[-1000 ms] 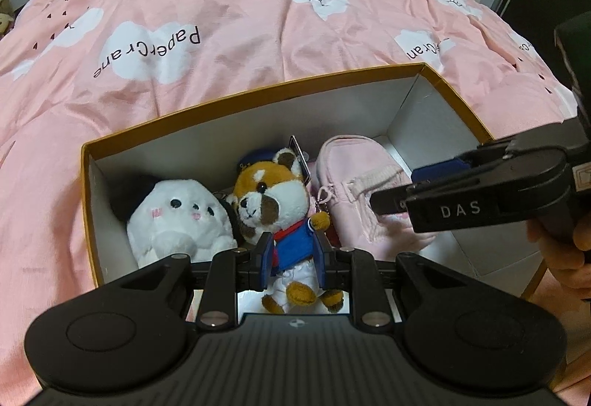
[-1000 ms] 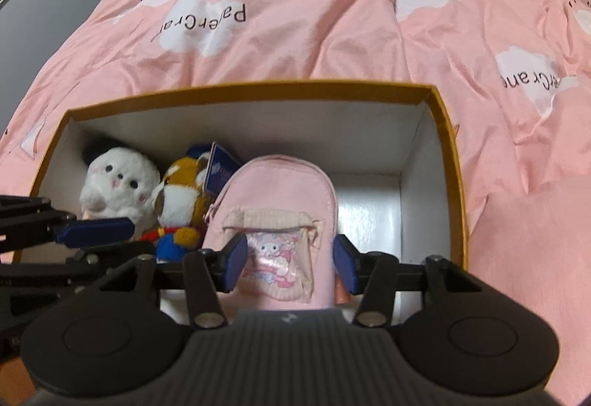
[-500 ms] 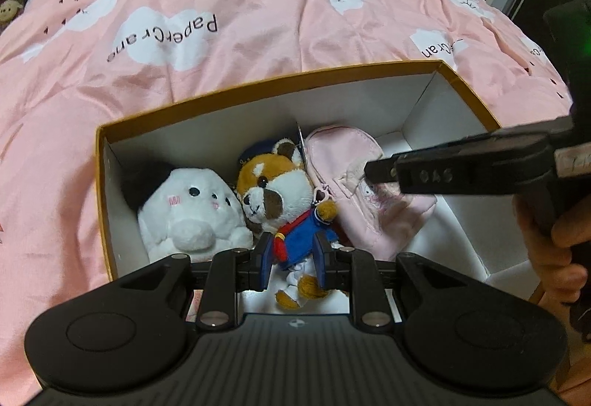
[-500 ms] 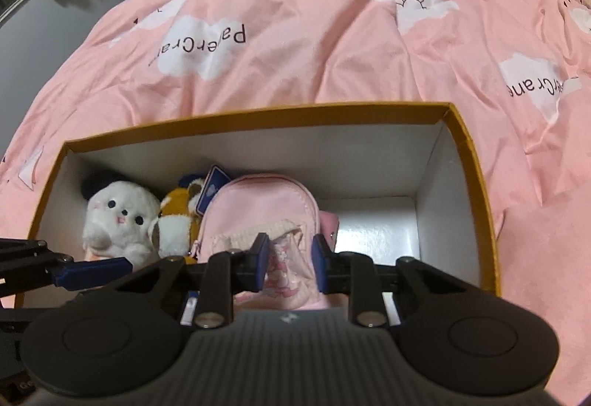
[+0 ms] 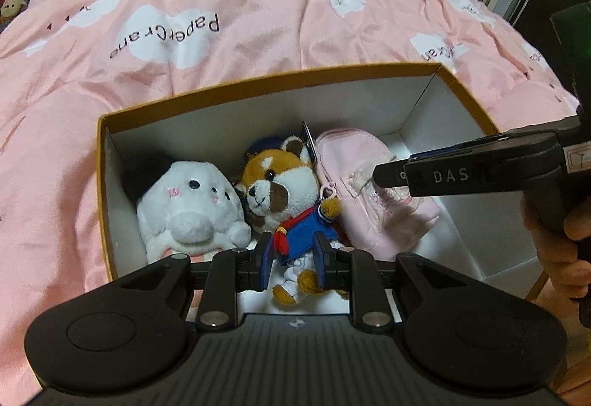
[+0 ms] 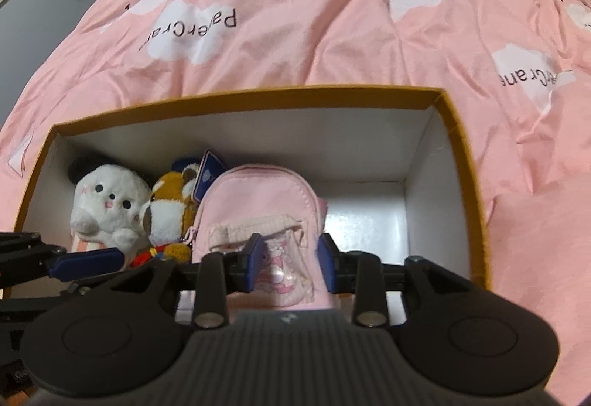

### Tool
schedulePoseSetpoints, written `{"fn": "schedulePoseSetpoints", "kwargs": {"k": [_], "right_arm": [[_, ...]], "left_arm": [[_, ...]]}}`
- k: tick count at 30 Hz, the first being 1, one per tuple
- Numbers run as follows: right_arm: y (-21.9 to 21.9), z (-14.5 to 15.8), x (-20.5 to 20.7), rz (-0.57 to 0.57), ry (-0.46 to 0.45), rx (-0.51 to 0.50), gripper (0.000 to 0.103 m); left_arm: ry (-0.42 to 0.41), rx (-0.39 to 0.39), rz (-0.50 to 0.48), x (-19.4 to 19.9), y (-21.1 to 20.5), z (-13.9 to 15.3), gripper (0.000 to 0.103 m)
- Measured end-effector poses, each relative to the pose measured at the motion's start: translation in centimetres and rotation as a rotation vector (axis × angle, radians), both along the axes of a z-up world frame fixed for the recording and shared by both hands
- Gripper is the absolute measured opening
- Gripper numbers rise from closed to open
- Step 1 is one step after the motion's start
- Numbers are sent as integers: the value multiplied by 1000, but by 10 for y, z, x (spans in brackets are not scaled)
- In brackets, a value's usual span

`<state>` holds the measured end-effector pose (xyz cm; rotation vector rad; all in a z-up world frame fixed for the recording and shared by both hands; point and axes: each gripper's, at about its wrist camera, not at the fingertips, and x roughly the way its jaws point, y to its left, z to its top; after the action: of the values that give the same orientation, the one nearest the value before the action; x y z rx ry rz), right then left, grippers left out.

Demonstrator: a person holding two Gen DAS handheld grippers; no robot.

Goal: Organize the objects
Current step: 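Move the left tool to the white box while the right tool grasps the gold box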

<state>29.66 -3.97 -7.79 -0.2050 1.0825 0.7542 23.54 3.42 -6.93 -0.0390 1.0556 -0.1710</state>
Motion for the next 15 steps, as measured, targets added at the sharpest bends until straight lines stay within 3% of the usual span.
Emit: {"fn": "schedulePoseSetpoints", "kwargs": {"k": [8, 15], "right_arm": [[-28, 35, -20, 4, -115, 47, 47], [-85, 76, -80, 21, -199, 123, 47]], "left_arm": [[-101, -19, 4, -26, -9, 31, 25], [-157, -35, -60, -72, -33, 58, 25]]}}
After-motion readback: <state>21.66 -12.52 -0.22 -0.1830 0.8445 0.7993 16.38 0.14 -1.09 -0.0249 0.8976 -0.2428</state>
